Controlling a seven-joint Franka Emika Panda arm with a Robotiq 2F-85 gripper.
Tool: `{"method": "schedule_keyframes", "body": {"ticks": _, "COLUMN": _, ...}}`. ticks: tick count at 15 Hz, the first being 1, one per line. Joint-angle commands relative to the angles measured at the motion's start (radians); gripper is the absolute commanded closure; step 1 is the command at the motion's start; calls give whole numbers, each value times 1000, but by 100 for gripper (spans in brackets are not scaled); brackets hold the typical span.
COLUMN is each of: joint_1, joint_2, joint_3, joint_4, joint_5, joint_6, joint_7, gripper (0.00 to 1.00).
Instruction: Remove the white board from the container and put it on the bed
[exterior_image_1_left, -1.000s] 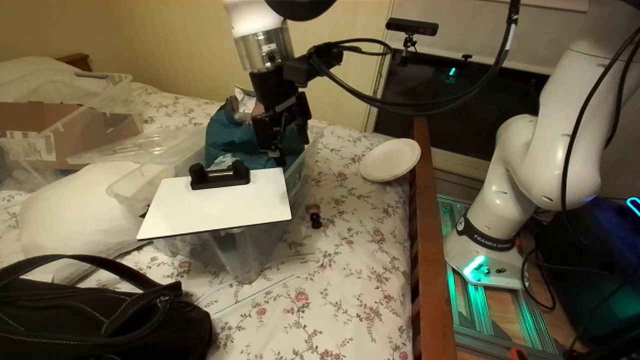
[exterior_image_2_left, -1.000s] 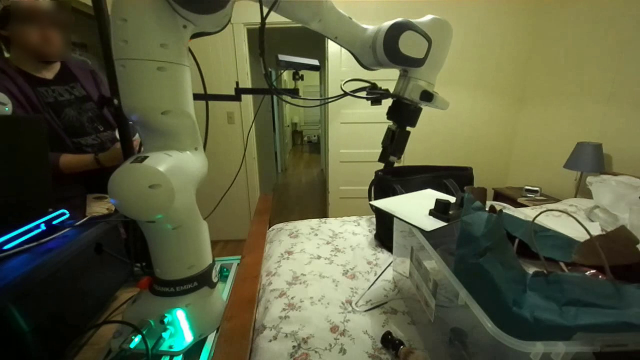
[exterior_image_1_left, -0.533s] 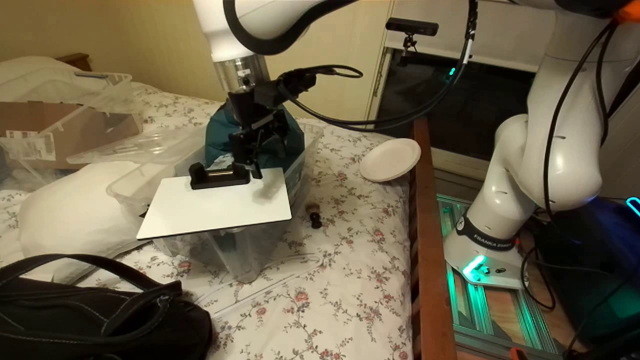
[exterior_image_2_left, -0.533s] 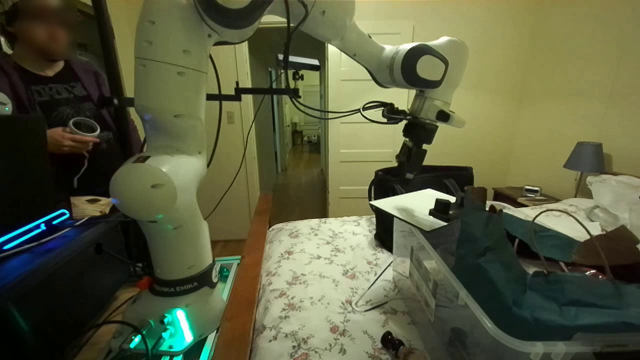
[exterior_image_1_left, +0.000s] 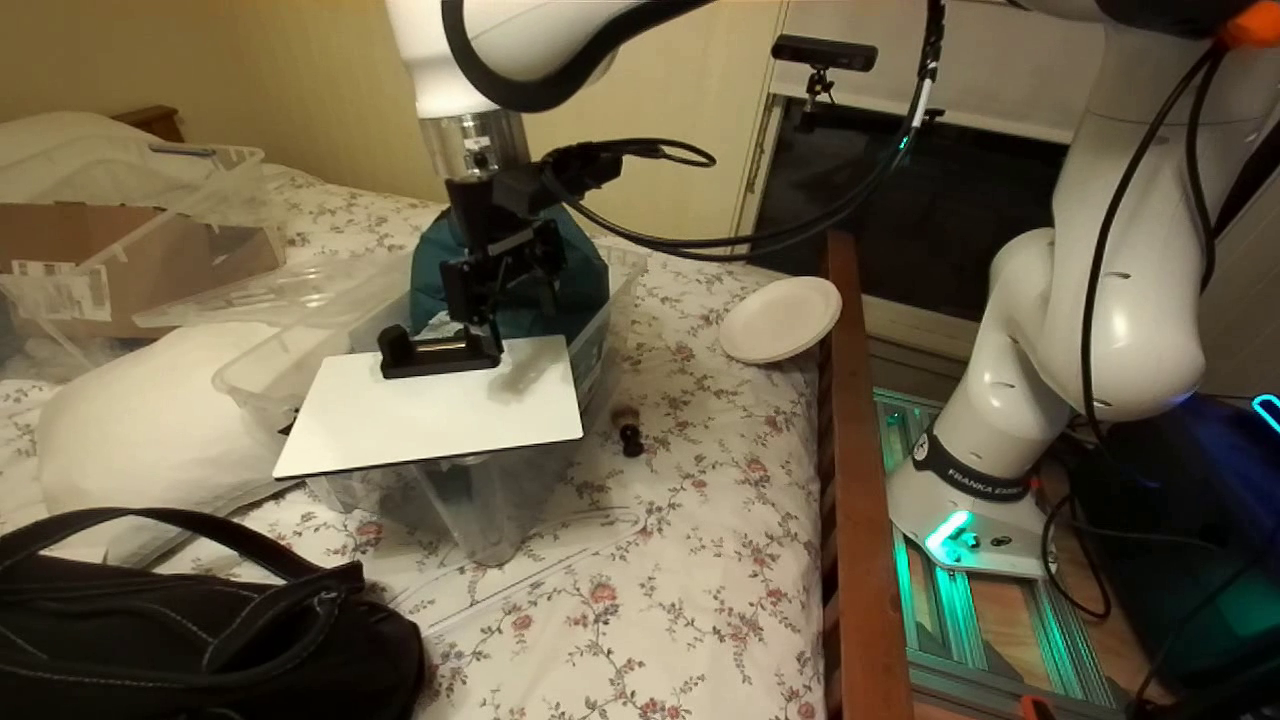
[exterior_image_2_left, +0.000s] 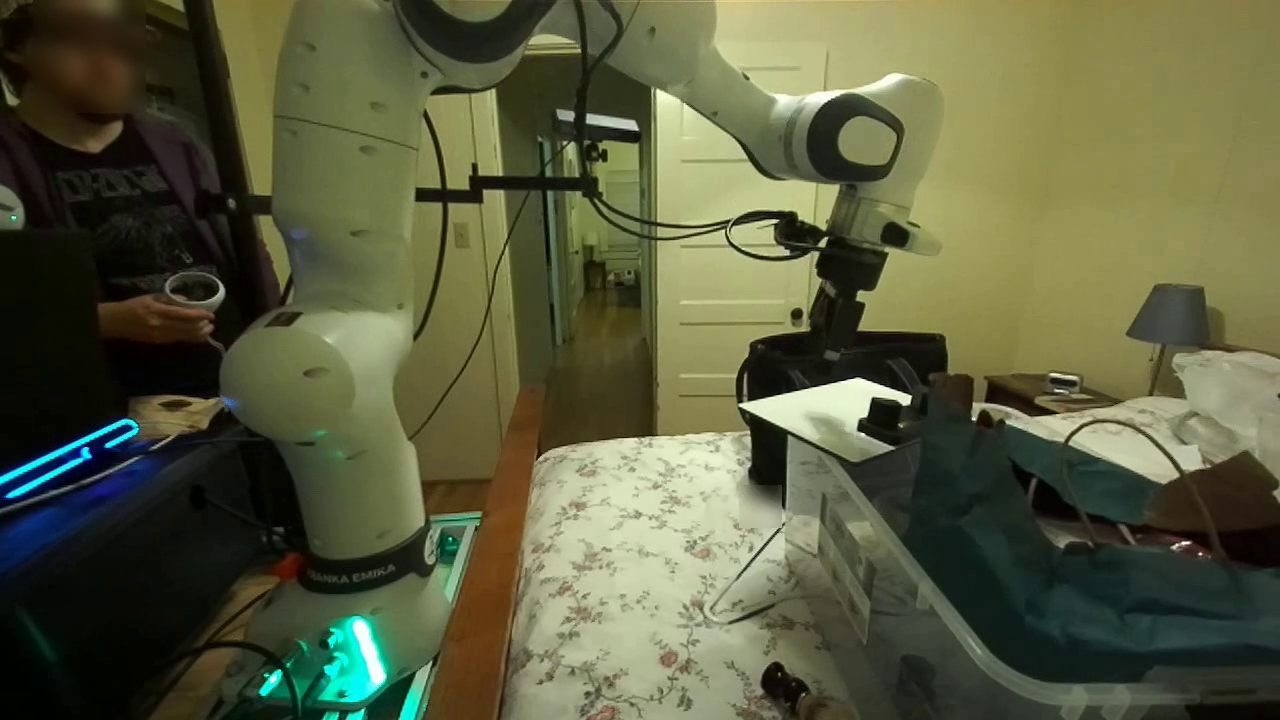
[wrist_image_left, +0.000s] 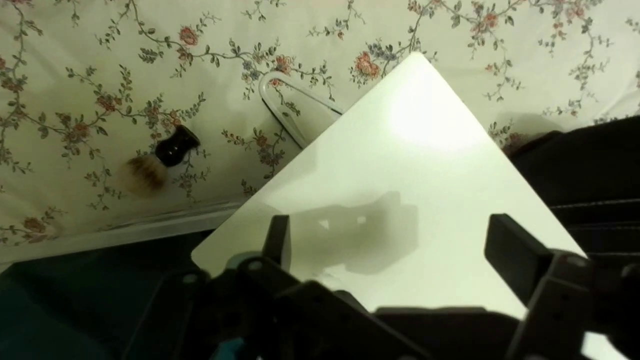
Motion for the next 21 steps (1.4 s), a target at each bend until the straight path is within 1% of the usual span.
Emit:
{"method": "schedule_keyframes", "body": {"ticks": 1, "joint_1": 15, "joint_2": 42, "joint_3": -30, "joint_4": 19, "joint_5": 26, "joint_6": 88, "joint_7": 12, "gripper": 0}}
{"method": "schedule_keyframes", "body": {"ticks": 8, "joint_1": 24, "joint_2": 92, "joint_3": -58, "joint_4": 11, "joint_5": -11, "joint_6": 218, "joint_7": 15, "gripper": 1}}
{"method": "schedule_keyframes", "body": {"ticks": 9, "joint_1": 24, "joint_2": 98, "joint_3": -60, "joint_4": 14, "joint_5": -9, "joint_6": 231, "joint_7": 12, "gripper": 4}}
{"method": "schedule_keyframes", "body": {"ticks": 10, "joint_1": 27, "joint_2": 105, "joint_3": -64, "joint_4": 18, "joint_5": -18, "joint_6": 247, "joint_7": 13, "gripper": 10}}
{"method": "schedule_keyframes", "body": {"ticks": 11, "joint_1": 29, "joint_2": 110, "joint_3": -67, "joint_4": 21, "joint_5": -23, "joint_6": 253, "joint_7": 13, "gripper": 19}}
{"method": "schedule_keyframes", "body": {"ticks": 12, "joint_1": 32, "joint_2": 114, "joint_3": -70, "joint_4": 24, "joint_5": -30, "joint_6": 260, "joint_7": 15, "gripper": 24}}
{"method": "schedule_keyframes", "body": {"ticks": 13, "joint_1": 35, "joint_2": 115, "joint_3": -75, "joint_4": 24, "joint_5": -40, "joint_6": 268, "joint_7": 21, "gripper": 32}}
{"method": "schedule_keyframes", "body": {"ticks": 16, "joint_1": 45, "joint_2": 116, "joint_3": -93, "joint_4": 24, "joint_5": -89, "joint_6": 282, "joint_7": 37, "gripper": 37}}
{"method": "schedule_keyframes", "body": {"ticks": 18, "joint_1": 46, "joint_2": 119, "joint_3": -102, "joint_4": 29, "joint_5": -112, "joint_6": 286, "joint_7": 35, "gripper": 27}}
{"method": "schedule_keyframes", "body": {"ticks": 20, "joint_1": 44, "joint_2": 123, "joint_3": -106, "joint_4": 37, "joint_5": -126, "joint_6": 281, "joint_7": 29, "gripper": 22}}
{"method": "schedule_keyframes", "body": {"ticks": 21, "joint_1": 42, "joint_2": 127, "joint_3": -105, "joint_4": 42, "joint_5": -122, "joint_6": 273, "joint_7": 22, "gripper": 23}}
